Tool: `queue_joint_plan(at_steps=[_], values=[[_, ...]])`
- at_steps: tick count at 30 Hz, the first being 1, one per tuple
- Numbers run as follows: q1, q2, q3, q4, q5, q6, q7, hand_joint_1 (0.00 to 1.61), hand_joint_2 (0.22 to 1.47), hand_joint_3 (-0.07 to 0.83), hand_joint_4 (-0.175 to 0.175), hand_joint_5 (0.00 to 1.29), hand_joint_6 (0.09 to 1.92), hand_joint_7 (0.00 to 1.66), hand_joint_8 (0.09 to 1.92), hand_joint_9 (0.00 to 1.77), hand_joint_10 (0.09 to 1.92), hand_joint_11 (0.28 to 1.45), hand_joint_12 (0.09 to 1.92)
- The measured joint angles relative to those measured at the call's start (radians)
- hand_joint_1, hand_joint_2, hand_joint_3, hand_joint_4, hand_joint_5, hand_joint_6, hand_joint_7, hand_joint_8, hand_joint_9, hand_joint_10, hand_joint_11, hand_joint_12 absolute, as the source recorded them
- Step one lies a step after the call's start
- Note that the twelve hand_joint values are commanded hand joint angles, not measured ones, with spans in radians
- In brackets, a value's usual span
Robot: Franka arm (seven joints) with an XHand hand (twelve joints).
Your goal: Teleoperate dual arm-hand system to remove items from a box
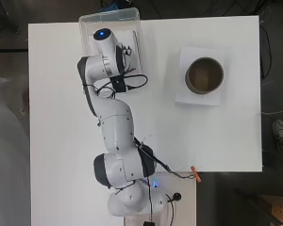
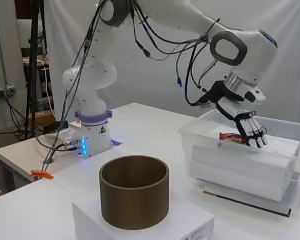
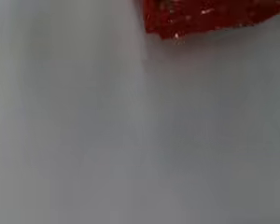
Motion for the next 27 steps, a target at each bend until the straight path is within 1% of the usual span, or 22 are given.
queue_joint_plan(at_steps=[2, 5, 7, 9, 12, 16, 18, 19, 22, 27], values=[[0.007, 0.059, 0.000, 0.052, -0.030, 0.001, -0.013, 0.00, 1.05, -0.019, -0.020, 0.25, 0.09, 0.32, 0.09, 0.42, 0.09, 0.42, 0.09], [-0.002, 0.072, -0.009, 0.066, 0.034, -0.011, -0.073, 0.00, 0.92, -0.018, -0.014, 0.27, 0.09, 0.32, 0.09, 0.42, 0.09, 0.42, 0.09], [0.000, 0.082, -0.008, 0.089, 0.081, -0.034, -0.094, 0.00, 0.86, -0.022, -0.015, 0.25, 0.09, 0.30, 0.09, 0.41, 0.09, 0.42, 0.09], [0.001, 0.095, -0.008, 0.106, 0.070, -0.057, -0.104, 0.00, 0.82, -0.024, -0.019, 0.21, 0.09, 0.28, 0.09, 0.39, 0.09, 0.41, 0.09], [0.007, 0.081, -0.007, 0.101, 0.011, -0.124, -0.102, 0.00, 0.80, -0.022, -0.024, 0.18, 0.09, 0.26, 0.09, 0.36, 0.09, 0.40, 0.09], [0.018, -0.018, 0.005, 0.019, -0.125, -0.107, -0.080, 0.00, 0.79, -0.020, -0.023, 0.18, 0.09, 0.26, 0.09, 0.36, 0.09, 0.40, 0.09], [0.022, -0.060, 0.012, -0.031, -0.187, -0.093, -0.069, 0.00, 0.78, -0.021, 0.013, 0.20, 0.09, 0.26, 0.09, 0.35, 0.09, 0.41, 0.09], [0.022, -0.080, 0.012, -0.049, -0.206, -0.087, -0.066, 0.00, 0.77, -0.020, 0.024, 0.21, 0.09, 0.25, 0.09, 0.34, 0.09, 0.41, 0.09], [0.022, -0.144, 0.007, -0.128, -0.219, -0.078, -0.044, 0.00, 0.77, -0.014, 0.038, 0.21, 0.09, 0.22, 0.09, 0.30, 0.09, 0.40, 0.09], [0.021, -0.181, -0.005, -0.223, -0.231, -0.094, 0.063, 0.00, 0.80, 0.001, 0.035, 0.18, 0.09, 0.19, 0.09, 0.26, 0.09, 0.39, 0.09]])
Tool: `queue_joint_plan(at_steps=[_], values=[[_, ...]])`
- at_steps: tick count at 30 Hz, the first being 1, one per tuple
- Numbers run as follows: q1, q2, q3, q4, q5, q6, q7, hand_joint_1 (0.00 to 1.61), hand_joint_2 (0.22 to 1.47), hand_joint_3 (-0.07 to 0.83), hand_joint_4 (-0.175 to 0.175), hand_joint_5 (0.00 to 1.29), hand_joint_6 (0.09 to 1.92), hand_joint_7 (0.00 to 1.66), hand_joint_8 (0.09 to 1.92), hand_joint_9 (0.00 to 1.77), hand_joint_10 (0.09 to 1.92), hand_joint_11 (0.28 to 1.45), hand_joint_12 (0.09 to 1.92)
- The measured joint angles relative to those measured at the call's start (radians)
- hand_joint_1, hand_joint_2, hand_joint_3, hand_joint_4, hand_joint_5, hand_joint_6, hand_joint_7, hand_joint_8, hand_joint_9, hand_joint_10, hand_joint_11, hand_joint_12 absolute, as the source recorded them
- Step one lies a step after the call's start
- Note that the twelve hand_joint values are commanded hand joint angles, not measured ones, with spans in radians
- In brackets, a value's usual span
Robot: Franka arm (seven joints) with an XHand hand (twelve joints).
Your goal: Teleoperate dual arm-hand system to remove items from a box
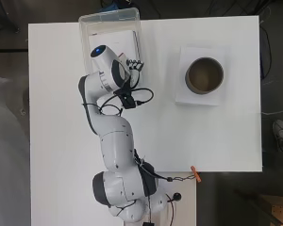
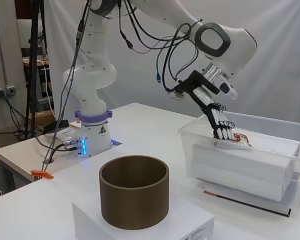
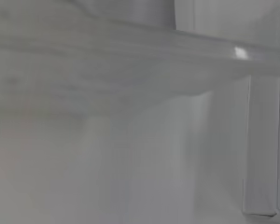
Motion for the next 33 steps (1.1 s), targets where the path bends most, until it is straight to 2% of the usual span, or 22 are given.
queue_joint_plan(at_steps=[8, 12, 18, 19, 20, 21, 22, 23, 24, 25, 27, 29, 31, 33], values=[[-0.001, 0.018, -0.008, 0.037, 0.024, 0.031, 0.007, 0.00, 0.84, 0.010, 0.094, 0.22, 0.09, 0.18, 0.09, 0.28, 0.09, 0.40, 0.09], [0.007, 0.041, 0.001, 0.071, 0.011, 0.024, 0.012, 0.00, 0.84, 0.008, 0.091, 0.17, 0.09, 0.17, 0.09, 0.27, 0.09, 0.41, 0.09], [0.012, 0.180, -0.012, 0.167, 0.003, 0.025, 0.004, 0.00, 0.86, 0.010, 0.073, 0.19, 0.09, 0.19, 0.09, 0.30, 0.09, 0.42, 0.09], [0.012, 0.185, -0.012, 0.171, 0.003, 0.026, 0.005, 0.03, 0.89, 0.011, 0.074, 0.25, 0.09, 0.22, 0.09, 0.34, 0.09, 0.43, 0.09], [0.013, 0.183, -0.010, 0.161, 0.004, 0.025, 0.005, 0.20, 1.00, 0.012, 0.111, 0.50, 0.09, 0.48, 0.09, 0.60, 0.09, 0.53, 0.09], [0.014, 0.176, -0.006, 0.147, -0.001, 0.024, 0.011, 0.52, 1.06, -0.004, 0.140, 0.71, 0.42, 0.79, 0.42, 0.90, 0.54, 0.64, 0.46], [0.016, 0.156, 0.002, 0.116, -0.008, 0.033, 0.024, 0.73, 1.10, -0.008, 0.158, 0.81, 0.98, 0.99, 1.03, 1.13, 1.12, 0.78, 0.99], [0.016, 0.132, 0.004, 0.082, -0.008, 0.051, 0.031, 0.89, 1.13, -0.005, 0.167, 0.87, 1.41, 1.11, 1.46, 1.28, 1.50, 0.88, 1.37], [0.015, 0.105, 0.004, 0.043, -0.004, 0.084, 0.031, 0.98, 1.15, 0.000, 0.172, 0.90, 1.66, 1.17, 1.70, 1.36, 1.71, 0.94, 1.58], [0.012, 0.065, 0.001, -0.016, 0.003, 0.155, 0.023, 1.01, 1.17, 0.006, 0.174, 0.91, 1.80, 1.20, 1.82, 1.40, 1.82, 0.98, 1.70], [0.008, 0.015, -0.003, -0.094, 0.017, 0.280, 0.008, 0.97, 1.19, 0.010, 0.175, 0.89, 1.89, 1.23, 1.92, 1.44, 1.90, 1.02, 1.78], [0.007, -0.049, -0.004, -0.184, 0.036, 0.419, -0.009, 0.91, 1.20, 0.011, 0.175, 0.83, 1.91, 1.24, 1.92, 1.45, 1.92, 1.02, 1.79], [0.003, -0.094, -0.011, -0.217, 0.052, 0.455, -0.028, 0.86, 1.20, 0.010, 0.175, 0.79, 1.90, 1.25, 1.92, 1.45, 1.92, 1.02, 1.79], [0.001, -0.115, -0.018, -0.222, 0.063, 0.450, -0.052, 0.86, 1.23, 0.041, 0.175, 0.72, 1.65, 1.24, 1.92, 1.43, 1.92, 1.01, 1.79]])
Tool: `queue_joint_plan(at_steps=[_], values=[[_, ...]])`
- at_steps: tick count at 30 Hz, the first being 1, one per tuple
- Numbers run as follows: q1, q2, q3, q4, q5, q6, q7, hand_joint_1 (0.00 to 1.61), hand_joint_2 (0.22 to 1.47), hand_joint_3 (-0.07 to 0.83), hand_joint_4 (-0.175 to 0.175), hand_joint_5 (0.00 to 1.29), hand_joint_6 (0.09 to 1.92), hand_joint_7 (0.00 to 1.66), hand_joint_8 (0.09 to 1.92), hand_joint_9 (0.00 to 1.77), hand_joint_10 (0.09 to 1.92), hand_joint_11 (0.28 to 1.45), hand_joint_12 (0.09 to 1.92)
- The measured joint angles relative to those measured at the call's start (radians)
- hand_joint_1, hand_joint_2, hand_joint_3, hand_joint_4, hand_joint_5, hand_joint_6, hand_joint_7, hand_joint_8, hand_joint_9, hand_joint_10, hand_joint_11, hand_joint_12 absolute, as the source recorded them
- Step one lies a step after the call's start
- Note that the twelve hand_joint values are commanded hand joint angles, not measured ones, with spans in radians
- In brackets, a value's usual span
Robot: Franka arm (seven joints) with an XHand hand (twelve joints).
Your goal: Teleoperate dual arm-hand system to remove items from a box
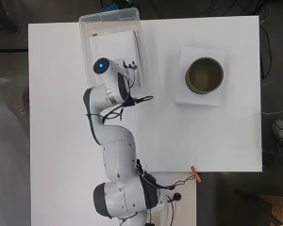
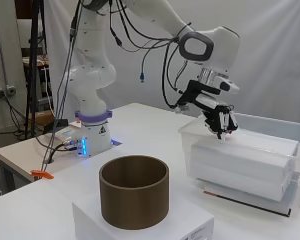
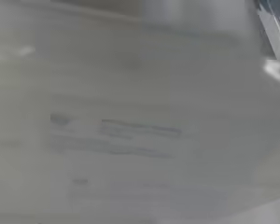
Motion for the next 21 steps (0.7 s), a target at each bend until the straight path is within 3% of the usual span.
queue_joint_plan(at_steps=[2, 4, 6, 13, 18, 21], values=[[-0.002, -0.015, -0.006, -0.001, 0.021, 0.020, -0.025, 0.87, 1.23, 0.049, 0.175, 0.71, 1.52, 1.23, 1.92, 1.43, 1.92, 1.00, 1.78], [-0.005, -0.040, -0.013, 0.005, 0.041, 0.041, -0.024, 0.93, 1.20, 0.025, 0.175, 0.80, 1.34, 1.28, 1.92, 1.47, 1.92, 1.06, 1.78], [-0.011, -0.096, -0.026, -0.007, 0.048, 0.065, -0.040, 0.95, 1.19, 0.019, 0.175, 0.81, 1.33, 1.30, 1.92, 1.48, 1.92, 1.10, 1.76], [-0.051, -0.508, -0.098, -0.191, 0.183, 0.137, -0.188, 1.01, 1.13, -0.007, 0.175, 0.96, 1.07, 1.34, 1.92, 1.52, 1.92, 1.16, 1.76], [-0.125, -0.781, -0.228, -0.310, 0.108, 0.154, -0.202, 1.02, 1.11, -0.004, 0.175, 1.00, 0.97, 1.42, 1.92, 1.58, 1.92, 1.22, 1.75], [-0.150, -0.789, -0.344, -0.319, 0.034, 0.153, -0.213, 1.03, 1.10, -0.003, 0.175, 1.02, 0.95, 1.44, 1.92, 1.60, 1.92, 1.23, 1.75]])
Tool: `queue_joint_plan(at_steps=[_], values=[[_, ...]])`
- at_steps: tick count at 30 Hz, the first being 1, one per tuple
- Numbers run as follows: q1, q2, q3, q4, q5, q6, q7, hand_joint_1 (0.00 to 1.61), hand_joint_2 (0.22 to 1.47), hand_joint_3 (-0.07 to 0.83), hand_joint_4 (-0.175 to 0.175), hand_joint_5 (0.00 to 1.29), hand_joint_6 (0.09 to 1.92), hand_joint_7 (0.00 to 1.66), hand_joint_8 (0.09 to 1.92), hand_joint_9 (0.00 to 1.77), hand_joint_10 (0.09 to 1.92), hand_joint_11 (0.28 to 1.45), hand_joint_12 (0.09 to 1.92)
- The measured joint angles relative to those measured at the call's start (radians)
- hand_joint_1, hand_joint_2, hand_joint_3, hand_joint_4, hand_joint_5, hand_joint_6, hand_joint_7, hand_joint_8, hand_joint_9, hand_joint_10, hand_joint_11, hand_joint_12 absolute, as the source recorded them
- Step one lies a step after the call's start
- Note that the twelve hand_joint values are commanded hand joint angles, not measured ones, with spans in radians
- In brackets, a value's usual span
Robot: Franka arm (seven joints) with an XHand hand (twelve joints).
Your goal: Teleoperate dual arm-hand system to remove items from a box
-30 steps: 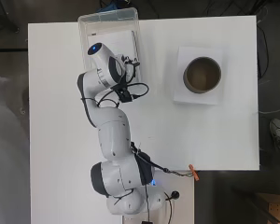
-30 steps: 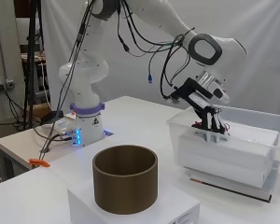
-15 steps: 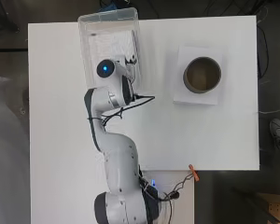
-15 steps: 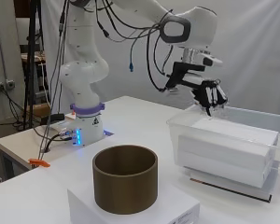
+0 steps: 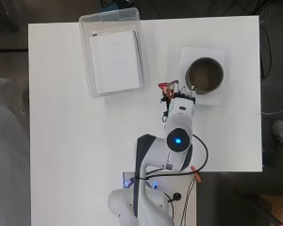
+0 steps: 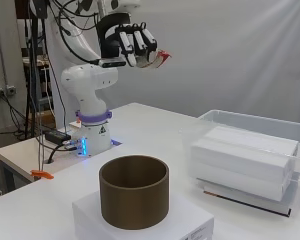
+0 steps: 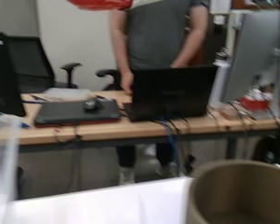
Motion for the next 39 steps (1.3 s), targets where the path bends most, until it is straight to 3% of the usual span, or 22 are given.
queue_joint_plan(at_steps=[7, 13, 15, 19, 22, 31, 36, 39], values=[[-0.005, 0.293, -0.291, 0.101, -0.135, 0.042, -0.048, 1.02, 1.12, 0.009, 0.175, 0.95, 1.10, 1.46, 1.92, 1.61, 1.92, 1.24, 1.73], [-0.005, 0.514, -0.357, 0.242, -0.097, 0.034, -0.049, 0.97, 1.18, 0.024, 0.175, 0.83, 1.29, 1.39, 1.92, 1.57, 1.92, 1.24, 1.73], [0.051, 0.562, -0.359, 0.250, -0.037, 0.035, -0.087, 1.03, 1.18, 0.015, 0.175, 0.84, 1.54, 1.39, 1.92, 1.57, 1.92, 1.24, 1.72], [0.327, 0.654, -0.454, 0.290, 0.015, 0.031, -0.071, 0.99, 1.16, -0.002, 0.175, 0.88, 1.23, 1.39, 1.92, 1.57, 1.92, 1.22, 1.72], [0.513, 0.687, -0.503, 0.320, 0.051, 0.056, -0.092, 1.00, 1.14, -0.005, 0.175, 0.93, 1.11, 1.40, 1.92, 1.57, 1.92, 1.20, 1.72], [0.349, 0.744, -0.726, 0.402, 0.138, 0.100, -0.266, 1.00, 1.14, 0.001, 0.175, 0.93, 1.11, 1.41, 1.92, 1.57, 1.92, 1.17, 1.73], [0.327, 0.704, -0.734, 0.359, 0.067, 0.101, -0.221, 0.99, 1.16, 0.006, 0.175, 0.89, 1.18, 1.39, 1.92, 1.56, 1.92, 1.16, 1.72], [0.364, 0.739, -0.769, 0.354, 0.112, 0.101, -0.253, 0.99, 1.15, 0.001, 0.175, 0.90, 1.16, 1.38, 1.92, 1.56, 1.92, 1.15, 1.72]])
